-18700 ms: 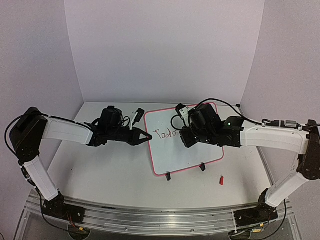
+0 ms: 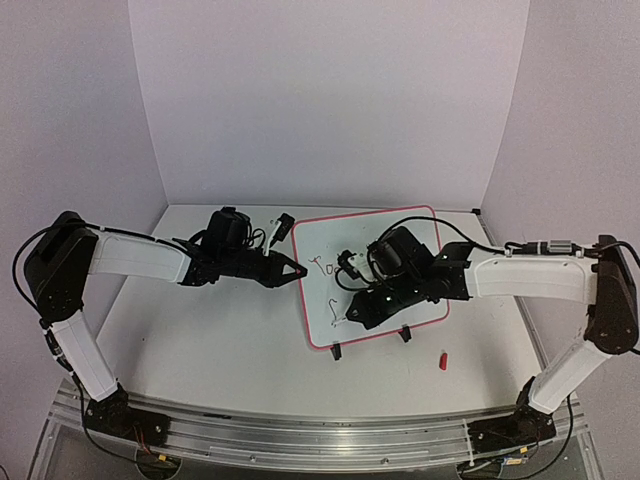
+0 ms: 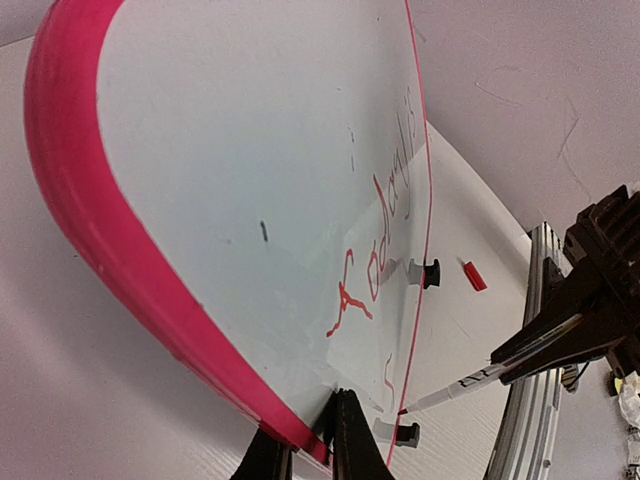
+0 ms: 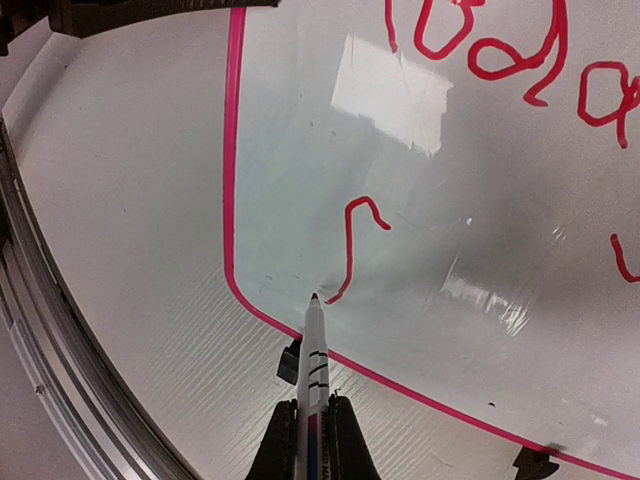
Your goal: Write a sentence on the whiteboard
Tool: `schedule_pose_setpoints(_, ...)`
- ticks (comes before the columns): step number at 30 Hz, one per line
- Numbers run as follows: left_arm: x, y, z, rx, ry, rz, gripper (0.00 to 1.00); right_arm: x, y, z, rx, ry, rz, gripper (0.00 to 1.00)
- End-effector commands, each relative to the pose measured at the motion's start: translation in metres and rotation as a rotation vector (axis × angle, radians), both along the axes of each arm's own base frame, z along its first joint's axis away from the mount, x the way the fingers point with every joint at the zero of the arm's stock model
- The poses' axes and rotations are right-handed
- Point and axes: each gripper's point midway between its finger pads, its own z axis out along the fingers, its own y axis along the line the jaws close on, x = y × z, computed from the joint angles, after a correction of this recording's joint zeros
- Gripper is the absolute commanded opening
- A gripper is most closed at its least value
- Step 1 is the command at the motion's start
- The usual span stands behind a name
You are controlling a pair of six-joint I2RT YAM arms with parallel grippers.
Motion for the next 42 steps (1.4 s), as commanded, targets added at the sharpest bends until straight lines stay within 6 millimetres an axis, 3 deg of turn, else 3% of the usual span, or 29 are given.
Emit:
schedule_pose_setpoints(1,0.029,0.061,-0.084,0.387,-0.034,0.199,0.00,0.016,0.012,0.032,0.061,-0.076,-0.018,0.00)
schedule_pose_setpoints(24,0.031,0.060,-0.082,0.384,-0.036,0.197,0.00,0.036,0.007,0.019,-0.015,-0.135,-0.078,0.00)
schedule_pose_setpoints(42,0.032,0.060,-0.080,0.390,-0.041,0.194,0.00,0.036,-0.023,0.017,-0.105,-0.191,-0.127,0.00)
